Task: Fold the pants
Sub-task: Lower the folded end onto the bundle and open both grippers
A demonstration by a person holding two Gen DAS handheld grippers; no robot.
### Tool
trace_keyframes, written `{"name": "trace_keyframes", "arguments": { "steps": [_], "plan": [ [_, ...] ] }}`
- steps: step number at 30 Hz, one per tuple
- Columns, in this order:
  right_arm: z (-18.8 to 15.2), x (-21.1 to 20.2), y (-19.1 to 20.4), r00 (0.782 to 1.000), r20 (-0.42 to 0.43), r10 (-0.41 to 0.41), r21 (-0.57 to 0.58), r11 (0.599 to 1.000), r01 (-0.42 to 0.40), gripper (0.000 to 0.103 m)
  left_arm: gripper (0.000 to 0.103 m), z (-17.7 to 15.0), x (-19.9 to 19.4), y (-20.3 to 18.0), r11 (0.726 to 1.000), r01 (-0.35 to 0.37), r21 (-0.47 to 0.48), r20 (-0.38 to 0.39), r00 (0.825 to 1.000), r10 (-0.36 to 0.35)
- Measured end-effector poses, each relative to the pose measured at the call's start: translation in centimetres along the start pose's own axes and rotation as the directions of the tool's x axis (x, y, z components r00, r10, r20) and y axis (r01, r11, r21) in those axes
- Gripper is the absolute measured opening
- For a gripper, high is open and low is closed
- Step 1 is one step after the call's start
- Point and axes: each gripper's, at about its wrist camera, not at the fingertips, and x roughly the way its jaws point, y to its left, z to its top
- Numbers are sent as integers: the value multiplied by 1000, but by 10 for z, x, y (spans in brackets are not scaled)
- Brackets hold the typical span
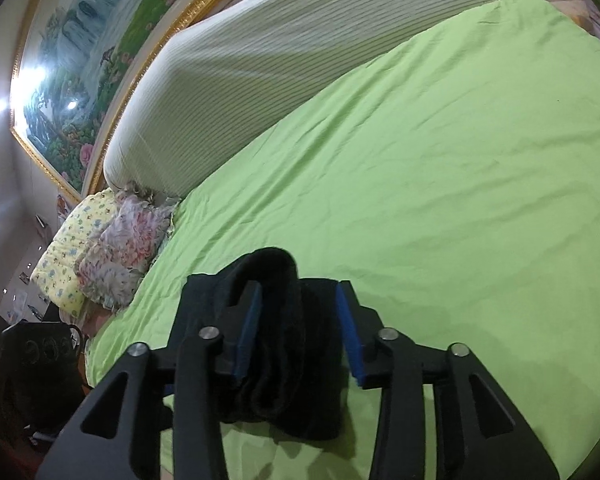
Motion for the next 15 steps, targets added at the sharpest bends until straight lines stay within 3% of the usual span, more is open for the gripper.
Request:
{"name": "trace_keyframes", "arguments": {
  "steps": [8,15],
  "plan": [
    [-4,-19,43,990,99,-101,-136,984,114,61,81,5,-28,17,993,-117,-10,92,989,118],
    [-10,-10,64,975,130,-180,-209,956,204,71,81,10,-34,45,976,-193,-100,105,973,204]
  ]
}}
